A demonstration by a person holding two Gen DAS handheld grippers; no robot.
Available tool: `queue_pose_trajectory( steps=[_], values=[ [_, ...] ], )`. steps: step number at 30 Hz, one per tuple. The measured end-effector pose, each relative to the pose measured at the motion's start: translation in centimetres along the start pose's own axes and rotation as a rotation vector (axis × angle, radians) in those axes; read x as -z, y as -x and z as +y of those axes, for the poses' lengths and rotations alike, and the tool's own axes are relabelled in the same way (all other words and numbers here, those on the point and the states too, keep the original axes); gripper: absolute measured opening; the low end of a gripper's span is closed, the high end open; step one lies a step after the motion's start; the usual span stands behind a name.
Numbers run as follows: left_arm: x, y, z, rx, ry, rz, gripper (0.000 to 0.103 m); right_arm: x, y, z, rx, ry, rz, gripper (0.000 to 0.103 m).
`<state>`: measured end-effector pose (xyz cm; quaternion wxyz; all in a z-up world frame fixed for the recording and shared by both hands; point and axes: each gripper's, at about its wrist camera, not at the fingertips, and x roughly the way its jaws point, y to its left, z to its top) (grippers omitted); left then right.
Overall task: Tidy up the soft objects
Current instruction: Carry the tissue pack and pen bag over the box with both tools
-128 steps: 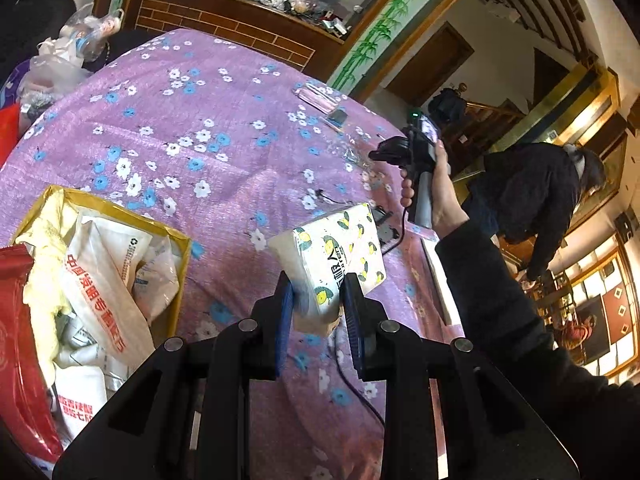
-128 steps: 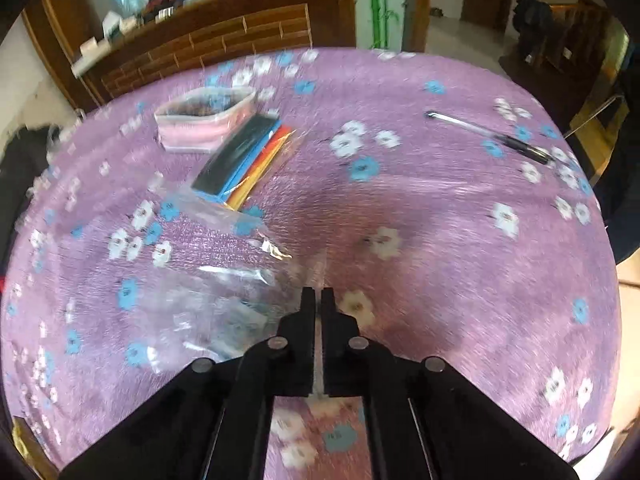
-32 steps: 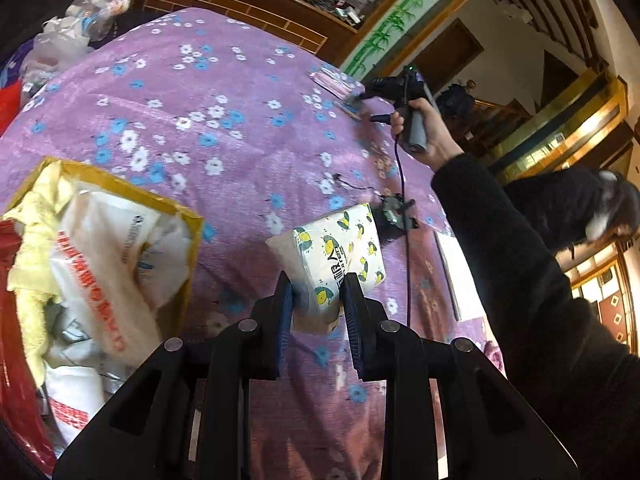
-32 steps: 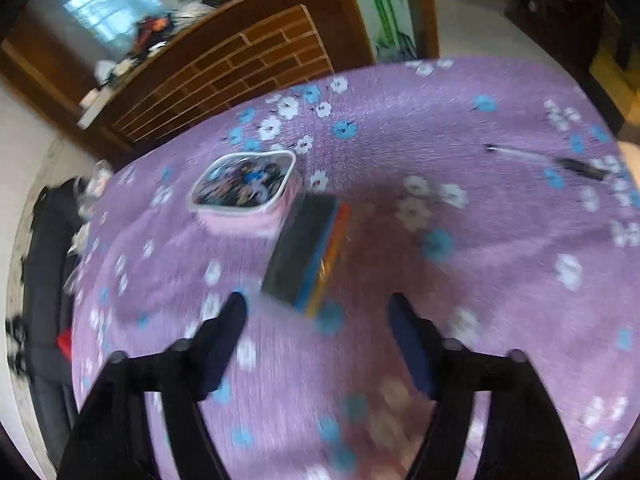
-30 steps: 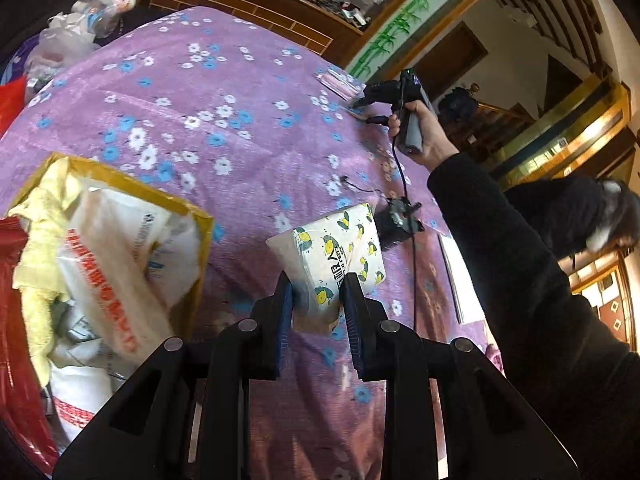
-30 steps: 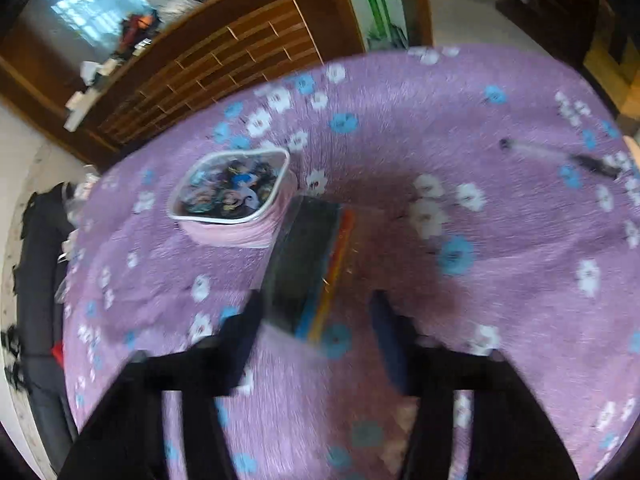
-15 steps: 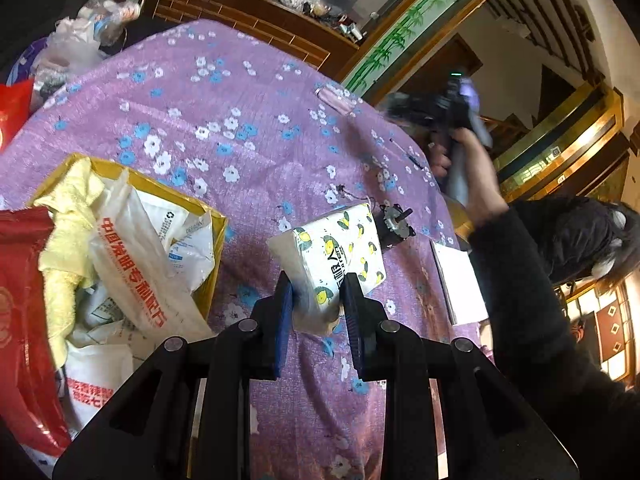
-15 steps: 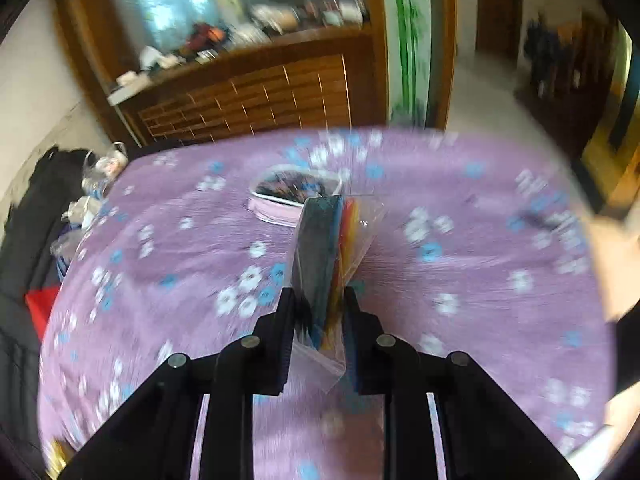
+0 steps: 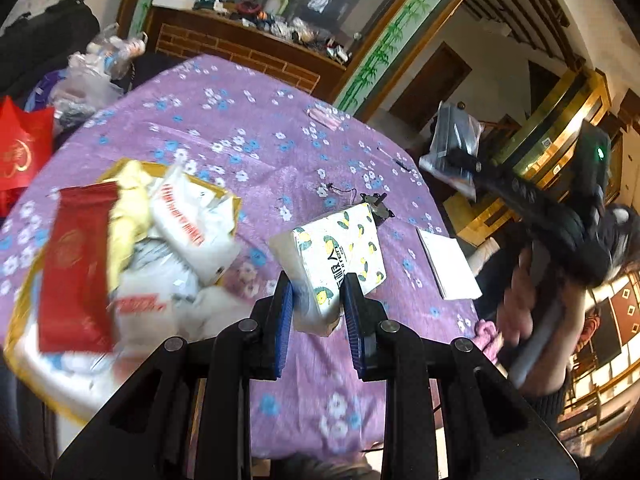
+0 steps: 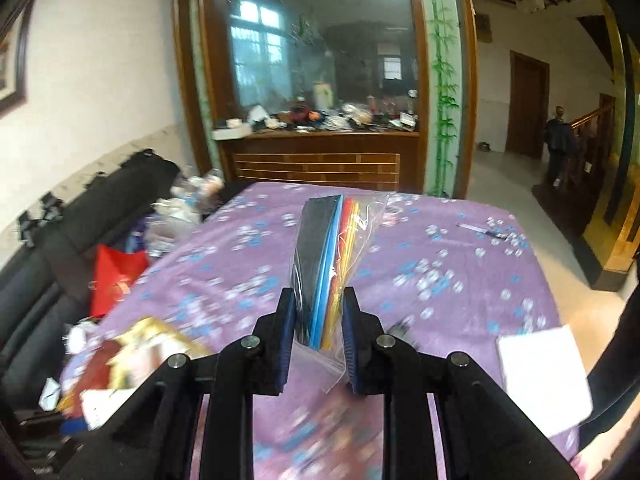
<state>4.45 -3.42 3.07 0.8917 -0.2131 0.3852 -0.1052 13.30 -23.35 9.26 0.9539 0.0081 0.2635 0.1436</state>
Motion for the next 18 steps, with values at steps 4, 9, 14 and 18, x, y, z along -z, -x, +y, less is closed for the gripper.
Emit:
queue_pose_trajectory(
  steps=[4,9,14,18],
  values=[
    [1.5,4.3,0.6,-0.018,-0.004,-0.061,0.024,3.1,2.8,3.4,-0.097,-0.032,-0.003,0.021],
    [2.0,9.4,3.4,-0.073,0.027,-0.150,0.024,6.7,3.4,6.7,-0.230,-0.065,0.042,0.021],
    [1.9,11.4,6.7,-0.131,0.070,-0.180,0.024,8.8,1.7,9.7,-0.295,-0.062,0.095,0.021],
    [1.8,10.5,9.5,-0.163,0.115,-0.152,0.024,10.1,-0.1,12.1,-0.313,-0.026,0.145,0.021]
  ],
)
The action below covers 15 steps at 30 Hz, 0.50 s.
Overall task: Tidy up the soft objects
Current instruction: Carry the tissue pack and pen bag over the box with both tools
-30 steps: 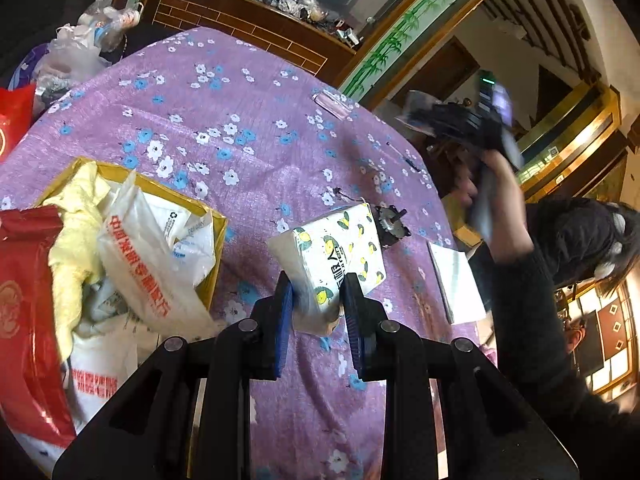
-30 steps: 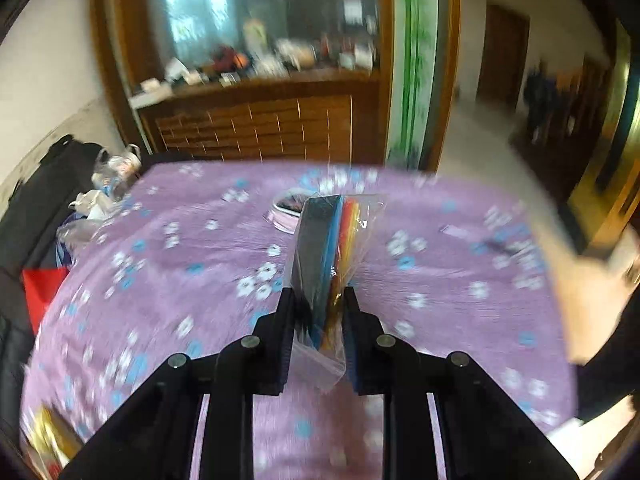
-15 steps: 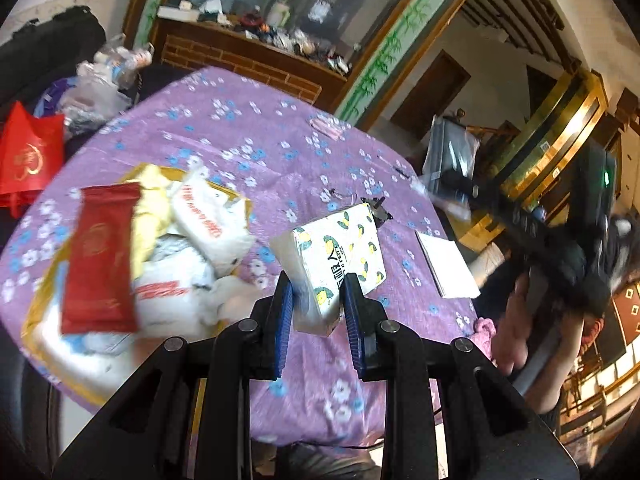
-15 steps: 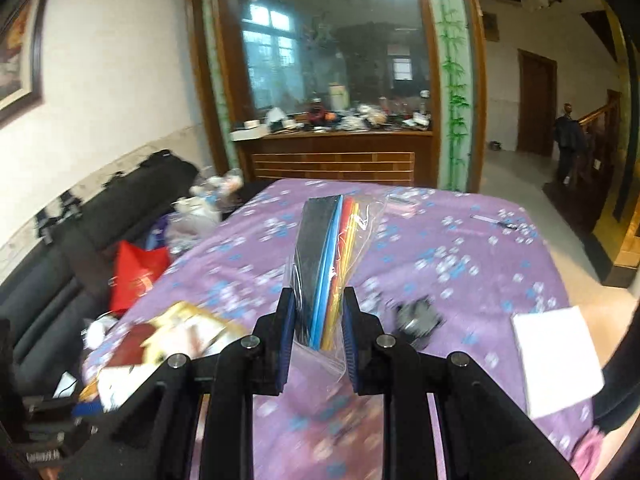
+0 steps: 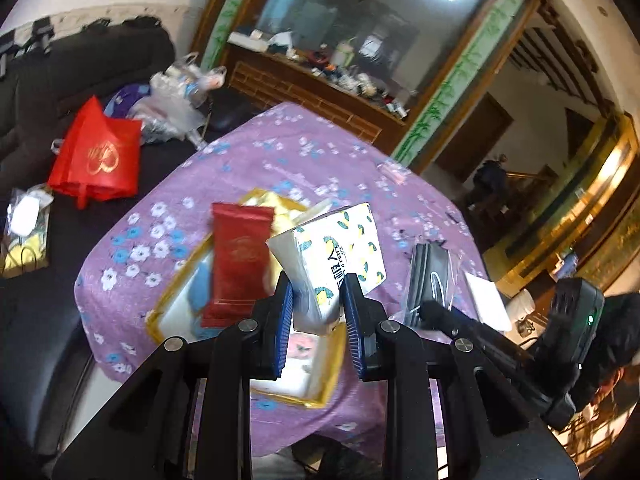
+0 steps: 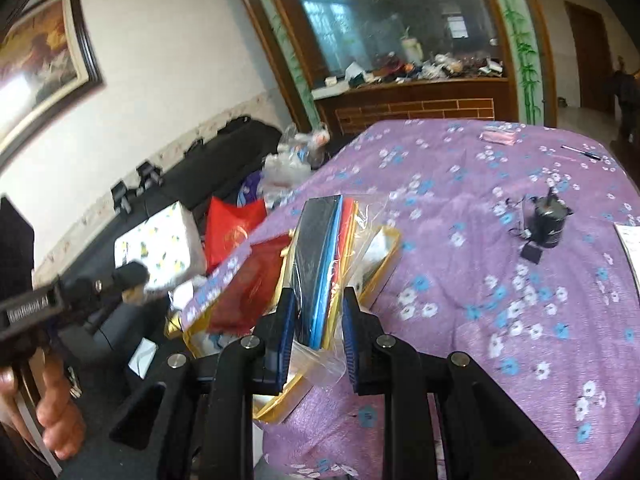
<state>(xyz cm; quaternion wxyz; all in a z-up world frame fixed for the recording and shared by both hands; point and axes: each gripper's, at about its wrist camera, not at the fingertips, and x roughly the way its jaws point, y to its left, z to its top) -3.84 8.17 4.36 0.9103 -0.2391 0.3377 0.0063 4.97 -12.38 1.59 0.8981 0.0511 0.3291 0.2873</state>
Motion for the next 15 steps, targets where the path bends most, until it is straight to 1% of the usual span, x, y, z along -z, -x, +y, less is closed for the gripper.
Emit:
queue_pose_trajectory(
  steps=[4,5,6,9,12,15],
  values=[
    [-0.1,-2.3,1.3,-0.030,0.006,0.044,0.024,-0.3,-3.3,0.5,-0.029,-0.002,0.062,0.021],
    [-0.2,-3.1,1.6,-0.033,0.006,0.058,0.024,0.1,-3.7,1.0,-0.031,-0.002,0.068,0.021],
    [-0.4,-3.8,1.6,-0.037,0.002,0.067,0.024,-0.3,-4.5,1.2,-0.037,0.003,0.078,0.021],
    [-0.7,-5.9,2.0,-0.077,-0.019,0.091,0.024,-0.9,-7.0,1.9,-0.022,0.040,0.102,0.021],
    [-0.8,-8.4,2.8,-0.094,-0.019,0.131,0.024,-1.2,-9.4,2.5,-0.019,0.055,0.131,0.021],
    [-0.9,-9.8,3.3,-0.105,-0.026,0.148,0.024,-0.9,-11.0,2.9,0.015,0.080,0.140,0.022]
  ],
)
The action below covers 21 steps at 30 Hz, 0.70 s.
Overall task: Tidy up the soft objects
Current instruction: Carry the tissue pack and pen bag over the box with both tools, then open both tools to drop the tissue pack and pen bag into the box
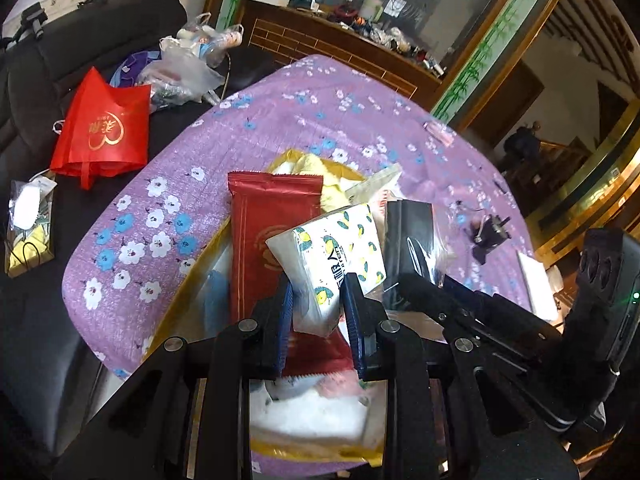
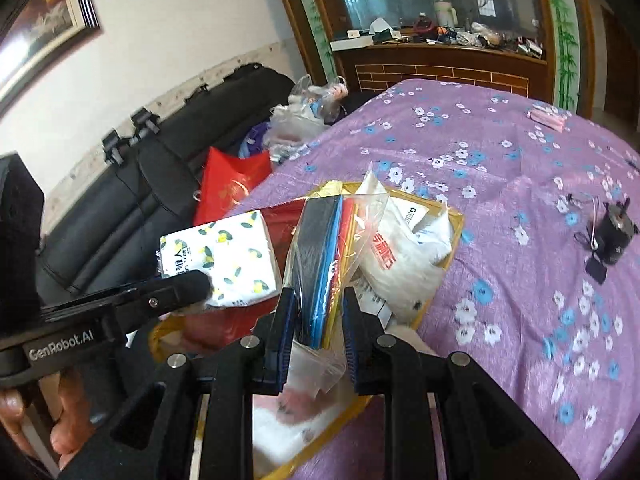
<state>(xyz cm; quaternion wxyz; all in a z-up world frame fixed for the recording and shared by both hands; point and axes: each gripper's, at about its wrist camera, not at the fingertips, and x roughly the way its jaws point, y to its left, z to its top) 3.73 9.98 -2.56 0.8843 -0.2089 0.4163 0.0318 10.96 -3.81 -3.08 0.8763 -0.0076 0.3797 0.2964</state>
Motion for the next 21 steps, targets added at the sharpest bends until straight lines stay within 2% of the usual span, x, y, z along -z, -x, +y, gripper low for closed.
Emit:
queue_pose_trajectory(
  steps=[3,6,8,9,10,12,13,14,17,21],
  values=[
    [-0.1,-0.9,0.2,0.024,0.005,0.011,0.025,0.3,-1.2,-0.2,0.028,0.009,0.013,0.022],
    [-0.2,-1.3,0.4,0.054,0.012,0.001,0.027,0.4,-1.4,-1.0,0.004,-0.022,0.006,0.026],
    [-0.3,-1.4,0.5,0.080,0.030,0.009,0.041,0.4,-1.2,-1.2,0.000,-0.033,-0.006,0.028],
    [-0.2,-1.4,0.8,0.100,0.054,0.012,0.043,0.5,-0.9,-1.1,0.005,-0.033,-0.013,0.028],
    [-0.3,-1.2,0.9,0.110,0.069,0.013,0.048,0.6,-0.4,-1.1,0.002,-0.033,-0.021,0.033],
    [-0.2,-0.5,0.9,0.123,0.082,0.005,0.057,0.9,1.2,-1.2,0.016,-0.043,-0.057,0.054],
    [-0.2,-0.1,0.8,0.123,0.078,-0.007,0.060,1.1,1.9,-1.2,0.013,-0.046,-0.084,0.069],
    [0.0,0.2,0.6,0.119,0.070,-0.012,0.060,1.3,2.6,-1.2,0.015,-0.047,-0.104,0.072],
    [0.5,1.5,-0.1,0.112,0.043,-0.013,0.060,2.2,4.5,-1.3,0.015,-0.061,-0.125,0.072],
    [2.0,5.6,-1.2,0.045,-0.028,-0.133,0.060,3.2,6.9,-0.5,0.036,-0.028,-0.167,0.072]
  ],
)
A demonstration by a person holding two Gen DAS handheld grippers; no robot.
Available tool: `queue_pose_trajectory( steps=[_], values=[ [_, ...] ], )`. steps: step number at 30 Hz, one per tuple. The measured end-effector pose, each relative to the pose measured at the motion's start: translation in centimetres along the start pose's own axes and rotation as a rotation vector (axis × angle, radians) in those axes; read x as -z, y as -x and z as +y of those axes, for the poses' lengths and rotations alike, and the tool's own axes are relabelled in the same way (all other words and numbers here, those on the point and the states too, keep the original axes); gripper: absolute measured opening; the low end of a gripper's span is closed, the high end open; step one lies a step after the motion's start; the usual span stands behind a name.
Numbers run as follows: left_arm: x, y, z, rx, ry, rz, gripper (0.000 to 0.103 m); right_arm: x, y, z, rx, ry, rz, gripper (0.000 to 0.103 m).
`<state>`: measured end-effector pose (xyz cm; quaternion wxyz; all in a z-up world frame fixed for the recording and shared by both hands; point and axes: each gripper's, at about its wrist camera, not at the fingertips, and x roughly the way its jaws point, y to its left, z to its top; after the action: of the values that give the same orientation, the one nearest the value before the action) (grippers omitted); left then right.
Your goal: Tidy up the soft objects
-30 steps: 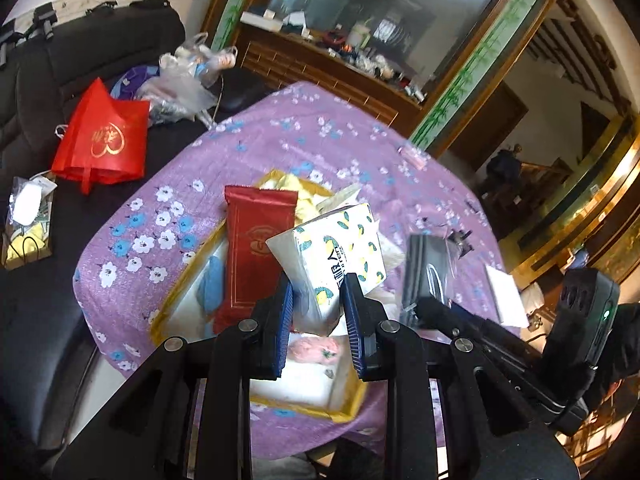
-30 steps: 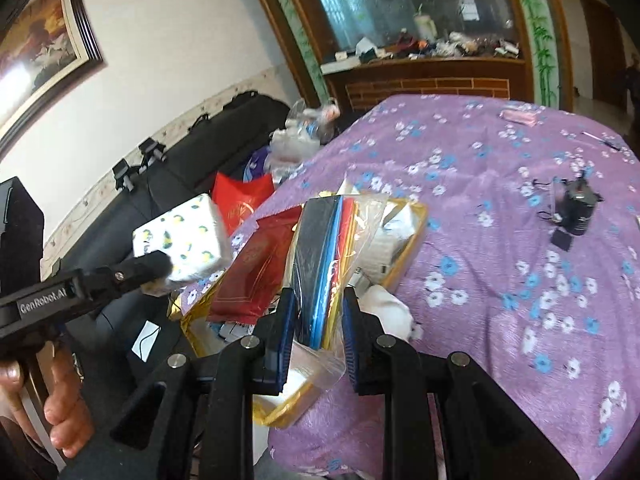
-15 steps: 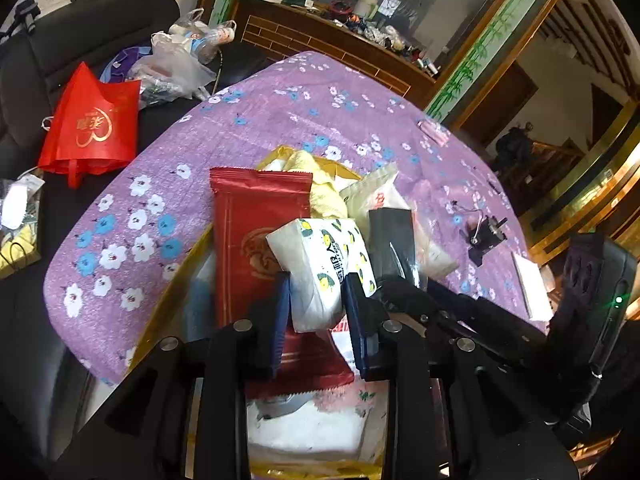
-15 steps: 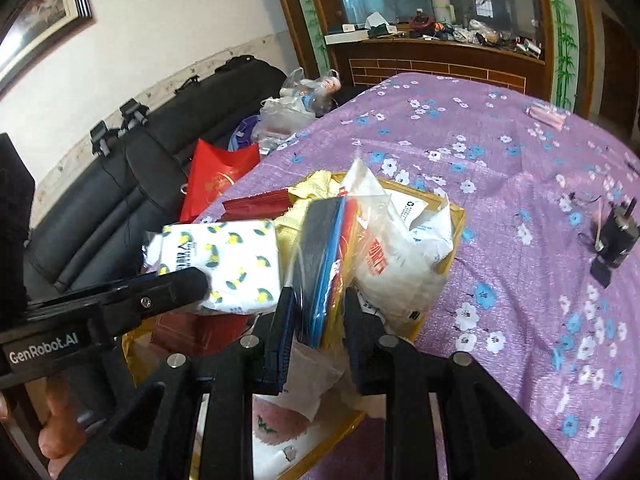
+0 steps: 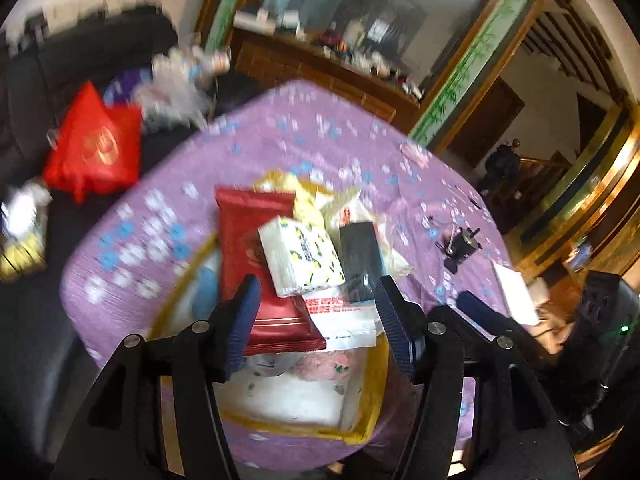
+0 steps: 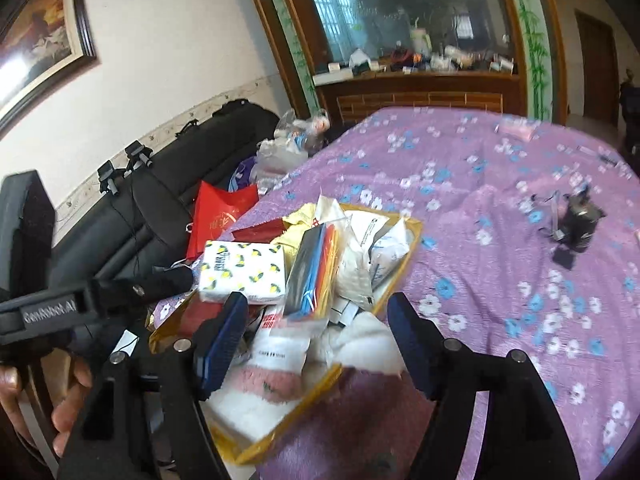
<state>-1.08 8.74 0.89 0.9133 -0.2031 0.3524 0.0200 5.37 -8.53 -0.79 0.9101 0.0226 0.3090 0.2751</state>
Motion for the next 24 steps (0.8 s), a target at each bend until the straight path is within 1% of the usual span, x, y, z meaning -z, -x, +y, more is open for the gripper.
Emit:
queue_pose_trajectory(
  steps=[2,4,5,7,9,10,11,13,15,17,19,20,22,24],
  values=[
    [0.7,1.8,-1.1,-0.049,-0.059,-0.041,0.060,0.3,1.4,0.7,-0.012,0.013,-0.013,0.072],
    [1.6,2.9,-1.9,-0.082,-0.098,-0.071,0.060,0.8,2.7,1.3,-0.033,0.000,-0.012,0.072],
    [2.0,3.4,-2.2,-0.096,-0.111,-0.086,0.060,1.0,3.1,1.5,-0.028,-0.005,-0.007,0.072],
    [3.1,4.3,-2.3,-0.126,-0.102,-0.121,0.060,1.4,3.8,1.7,0.006,-0.015,0.005,0.072],
    [4.0,5.1,-2.4,-0.145,-0.096,-0.147,0.060,2.0,4.5,1.5,0.023,-0.046,0.006,0.072],
    [4.3,5.4,-2.6,-0.167,-0.095,-0.157,0.060,2.3,4.8,1.4,0.032,-0.057,0.013,0.072],
    [4.6,5.6,-2.7,-0.168,-0.095,-0.157,0.060,2.6,5.1,1.4,0.035,-0.059,0.018,0.072],
    [5.0,5.9,-2.7,-0.154,-0.096,-0.129,0.060,2.9,5.5,1.6,0.046,-0.053,0.020,0.072],
    [5.3,6.1,-2.7,-0.163,-0.101,-0.121,0.060,3.2,5.9,2.2,0.052,-0.037,0.014,0.072],
    [5.6,6.4,-2.7,-0.185,-0.104,-0.131,0.060,3.3,6.1,2.9,0.078,-0.005,0.002,0.072],
    [5.5,6.4,-2.7,-0.201,-0.096,-0.122,0.060,3.5,6.1,3.3,0.092,0.010,-0.004,0.072],
    [5.4,6.3,-2.7,-0.196,-0.094,-0.113,0.060,3.6,6.0,3.2,0.095,0.012,-0.004,0.072],
    [5.4,6.1,-2.7,-0.164,-0.097,-0.098,0.060,3.7,5.8,3.2,0.083,0.010,-0.003,0.072],
    [5.5,5.8,-2.8,-0.163,-0.106,-0.087,0.060,3.7,5.6,3.1,0.086,0.006,-0.011,0.072]
  ],
)
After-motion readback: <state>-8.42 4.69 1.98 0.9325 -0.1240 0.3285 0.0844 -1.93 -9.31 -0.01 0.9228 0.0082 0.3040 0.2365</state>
